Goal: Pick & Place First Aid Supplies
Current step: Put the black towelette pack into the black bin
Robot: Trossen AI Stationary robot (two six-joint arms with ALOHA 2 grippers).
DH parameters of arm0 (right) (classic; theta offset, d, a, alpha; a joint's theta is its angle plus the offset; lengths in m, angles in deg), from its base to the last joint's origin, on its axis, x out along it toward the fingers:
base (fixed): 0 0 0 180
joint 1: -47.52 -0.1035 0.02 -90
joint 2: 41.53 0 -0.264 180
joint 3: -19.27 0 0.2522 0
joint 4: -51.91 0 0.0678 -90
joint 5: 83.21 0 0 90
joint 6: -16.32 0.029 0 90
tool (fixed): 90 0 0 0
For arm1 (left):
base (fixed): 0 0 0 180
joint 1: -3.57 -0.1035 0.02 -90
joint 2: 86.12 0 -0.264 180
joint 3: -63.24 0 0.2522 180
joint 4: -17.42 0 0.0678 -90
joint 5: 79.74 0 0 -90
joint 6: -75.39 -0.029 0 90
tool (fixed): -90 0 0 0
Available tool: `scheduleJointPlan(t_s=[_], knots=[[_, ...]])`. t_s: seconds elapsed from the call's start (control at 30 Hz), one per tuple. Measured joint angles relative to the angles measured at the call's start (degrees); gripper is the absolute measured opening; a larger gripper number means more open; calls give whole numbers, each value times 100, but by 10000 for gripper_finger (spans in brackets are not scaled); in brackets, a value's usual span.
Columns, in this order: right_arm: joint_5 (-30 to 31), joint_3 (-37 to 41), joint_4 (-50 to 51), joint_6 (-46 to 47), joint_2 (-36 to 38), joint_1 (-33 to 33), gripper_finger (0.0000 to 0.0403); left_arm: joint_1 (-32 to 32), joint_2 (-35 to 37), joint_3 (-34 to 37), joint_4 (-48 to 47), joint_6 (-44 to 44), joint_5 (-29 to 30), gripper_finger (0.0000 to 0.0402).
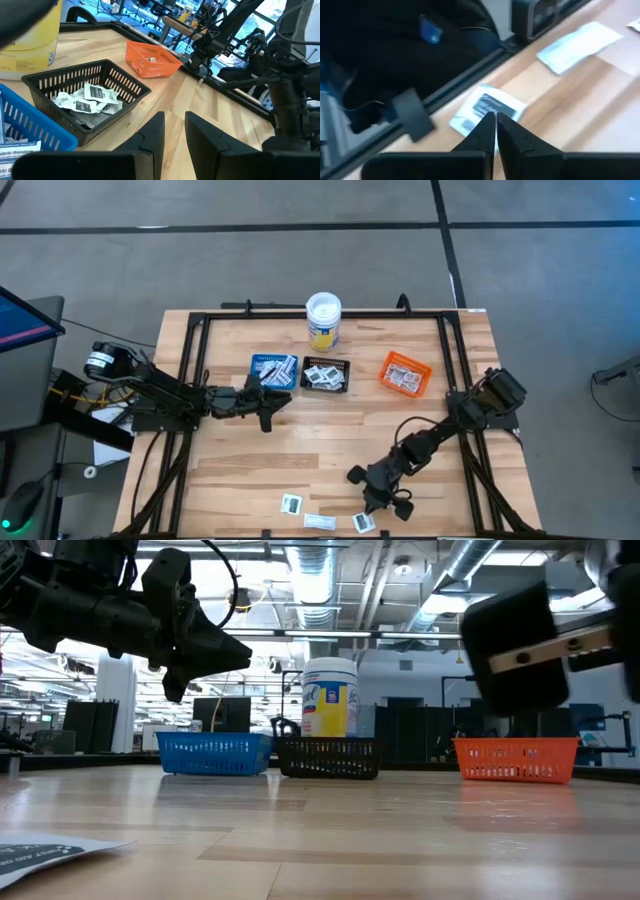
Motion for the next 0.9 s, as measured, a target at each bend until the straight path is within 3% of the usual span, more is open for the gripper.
scheduleJointPlan(t_s=[0.27, 0.4, 0.63, 0.73, 0.9], knots=[[-120, -62, -480, 36, -380, -30, 2, -1, 0, 0, 31, 239, 738, 76], [-550, -336, -459, 161, -722, -34, 2, -1, 0, 0, 32, 282, 758, 76], [-648, -533, -183, 40, -1019, 11, 1, -10, 0, -7, 32, 420, 694, 76], [-481, -544, 134, -184, -935, 101, 1, -1, 0, -7, 31, 415, 690, 76], [316, -517, 1023, -828, -514, 380, 1, -1, 0, -7, 15, 415, 690, 76]])
